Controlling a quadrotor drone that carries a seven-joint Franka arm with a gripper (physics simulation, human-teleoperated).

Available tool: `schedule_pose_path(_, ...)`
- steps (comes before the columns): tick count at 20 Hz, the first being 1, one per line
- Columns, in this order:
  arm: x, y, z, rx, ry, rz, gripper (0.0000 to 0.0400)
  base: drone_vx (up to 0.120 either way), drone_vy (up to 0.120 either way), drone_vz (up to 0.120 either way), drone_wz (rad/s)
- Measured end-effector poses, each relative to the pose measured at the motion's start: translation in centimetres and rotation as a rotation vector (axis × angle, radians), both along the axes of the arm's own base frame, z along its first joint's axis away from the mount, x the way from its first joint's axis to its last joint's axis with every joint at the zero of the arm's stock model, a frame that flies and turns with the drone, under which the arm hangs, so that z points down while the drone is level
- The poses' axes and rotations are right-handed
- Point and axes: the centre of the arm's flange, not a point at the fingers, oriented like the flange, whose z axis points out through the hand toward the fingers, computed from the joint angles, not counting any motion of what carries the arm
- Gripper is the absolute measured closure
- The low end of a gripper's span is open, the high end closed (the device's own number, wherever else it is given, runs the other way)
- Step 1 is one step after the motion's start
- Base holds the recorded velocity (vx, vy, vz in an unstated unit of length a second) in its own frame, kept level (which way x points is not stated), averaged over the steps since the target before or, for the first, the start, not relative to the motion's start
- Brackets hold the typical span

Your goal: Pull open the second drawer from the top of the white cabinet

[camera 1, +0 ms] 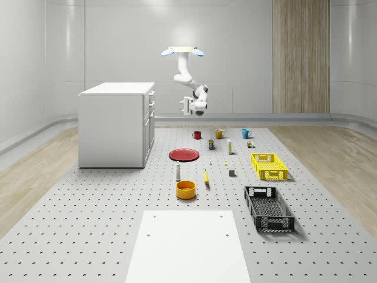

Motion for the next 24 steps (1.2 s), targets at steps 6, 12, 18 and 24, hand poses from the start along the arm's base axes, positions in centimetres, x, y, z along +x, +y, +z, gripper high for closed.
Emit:
schedule_pose_path(6, 0.0, 2.8, 0.0, 0.0, 0.0, 0.0, 0.01, 0.0, 0.0, 0.0, 0.0)
schedule_pose_path(12, 0.0, 5.6, 0.0, 0.0, 0.0, 0.0, 0.01, 0.0, 0.0, 0.0, 0.0)
schedule_pose_path(18, 0.0, 8.8, 0.0, 0.001, 0.0, 0.0, 0.01, 0.0, 0.0, 0.0, 0.0)
schedule_pose_path(24, -0.1, 12.0, 0.0, 0.001, 0.0, 0.0, 0.01, 0.0, 0.0, 0.0, 0.0)
